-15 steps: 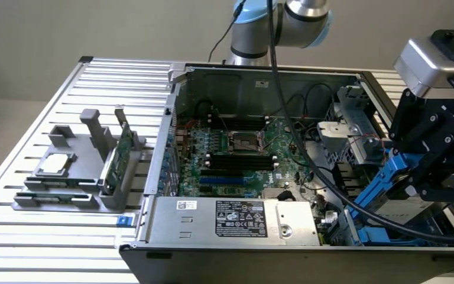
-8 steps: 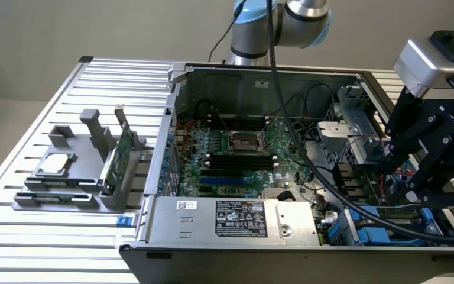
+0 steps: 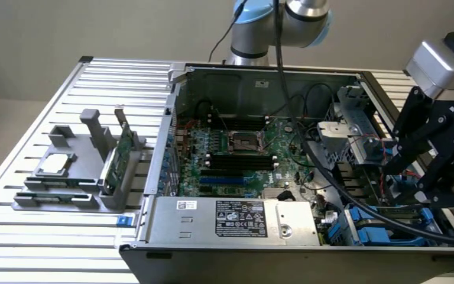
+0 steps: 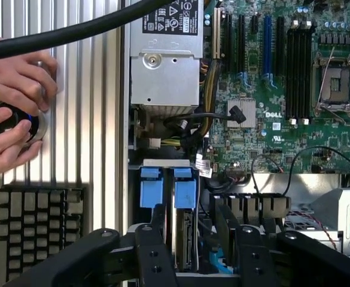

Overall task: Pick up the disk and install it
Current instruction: 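Insert the disk into the insertion slot, then insert the first disk wire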

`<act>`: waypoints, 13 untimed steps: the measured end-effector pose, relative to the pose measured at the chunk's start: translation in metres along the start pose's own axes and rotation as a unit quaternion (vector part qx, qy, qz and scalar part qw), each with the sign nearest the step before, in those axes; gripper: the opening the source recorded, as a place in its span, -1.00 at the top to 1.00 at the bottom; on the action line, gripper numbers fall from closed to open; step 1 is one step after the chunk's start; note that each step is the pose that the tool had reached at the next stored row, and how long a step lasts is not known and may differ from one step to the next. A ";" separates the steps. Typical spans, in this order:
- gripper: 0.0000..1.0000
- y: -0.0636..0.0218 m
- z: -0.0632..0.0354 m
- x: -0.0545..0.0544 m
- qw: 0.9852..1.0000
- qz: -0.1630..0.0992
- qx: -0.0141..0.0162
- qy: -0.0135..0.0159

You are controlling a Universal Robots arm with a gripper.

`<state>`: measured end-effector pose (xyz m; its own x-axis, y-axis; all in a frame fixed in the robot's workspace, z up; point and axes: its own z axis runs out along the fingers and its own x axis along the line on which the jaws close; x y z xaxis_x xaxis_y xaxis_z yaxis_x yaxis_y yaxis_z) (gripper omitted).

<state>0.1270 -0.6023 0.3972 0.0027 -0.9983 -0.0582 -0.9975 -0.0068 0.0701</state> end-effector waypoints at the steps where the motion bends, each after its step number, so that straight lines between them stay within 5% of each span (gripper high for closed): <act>1: 0.23 -0.0018 0.0000 0.000 1.000 -0.001 0.000 0.000; 5: 0.49 -0.0052 -0.0002 0.000 1.000 -0.003 0.000 0.000; 13: 0.49 -0.0053 -0.0001 0.000 1.000 -0.003 0.000 0.000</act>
<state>0.1323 -0.6023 0.3970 0.0090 -0.9983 -0.0580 -0.9975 -0.0130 0.0701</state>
